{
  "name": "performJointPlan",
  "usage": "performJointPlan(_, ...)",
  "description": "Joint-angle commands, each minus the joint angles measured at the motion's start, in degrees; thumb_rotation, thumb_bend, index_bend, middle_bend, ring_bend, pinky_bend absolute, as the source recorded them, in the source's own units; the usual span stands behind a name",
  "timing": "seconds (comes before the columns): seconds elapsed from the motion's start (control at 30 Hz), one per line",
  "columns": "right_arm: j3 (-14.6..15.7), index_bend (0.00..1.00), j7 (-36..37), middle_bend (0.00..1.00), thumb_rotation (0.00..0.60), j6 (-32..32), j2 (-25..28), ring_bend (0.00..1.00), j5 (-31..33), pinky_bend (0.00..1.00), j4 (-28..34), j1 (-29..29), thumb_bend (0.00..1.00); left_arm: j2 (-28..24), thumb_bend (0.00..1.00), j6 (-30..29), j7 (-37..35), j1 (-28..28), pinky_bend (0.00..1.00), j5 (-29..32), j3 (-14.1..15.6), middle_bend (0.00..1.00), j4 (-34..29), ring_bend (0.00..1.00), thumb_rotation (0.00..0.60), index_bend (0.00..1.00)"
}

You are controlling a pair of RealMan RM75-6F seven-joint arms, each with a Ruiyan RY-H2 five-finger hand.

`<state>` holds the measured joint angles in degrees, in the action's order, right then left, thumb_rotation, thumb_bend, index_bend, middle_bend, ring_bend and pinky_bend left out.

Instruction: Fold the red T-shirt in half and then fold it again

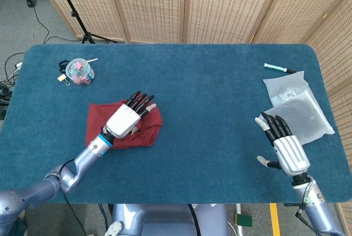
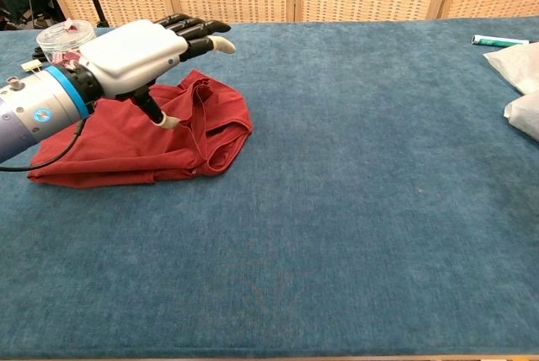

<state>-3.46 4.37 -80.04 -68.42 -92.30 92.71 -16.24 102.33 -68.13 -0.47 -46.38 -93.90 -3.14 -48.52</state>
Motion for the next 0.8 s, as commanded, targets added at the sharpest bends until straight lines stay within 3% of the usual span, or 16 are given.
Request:
performJointPlan(0.03, -0.01, 0.00, 0.05, 0.00, 0.600, 0.05, 0.01, 0.00, 0.03, 0.00, 0.00, -0.02, 0.00, 0.73, 0.03, 0.47, 0.37, -0.50, 0.00, 0.20, -0.22, 0.00, 0.53, 0.00, 0.600, 0.00)
performJointPlan(0.8, 0.06, 0.00, 0.97, 0.00, 0.600, -0.26, 0.70, 0.00, -0.21, 0.00, 0.34, 0.17, 0.00, 5.57, 0.03, 2.85, 1.18, -2.21, 0.00, 1.62, -0.37, 0.00, 4.80, 0.00, 0.600, 0.00)
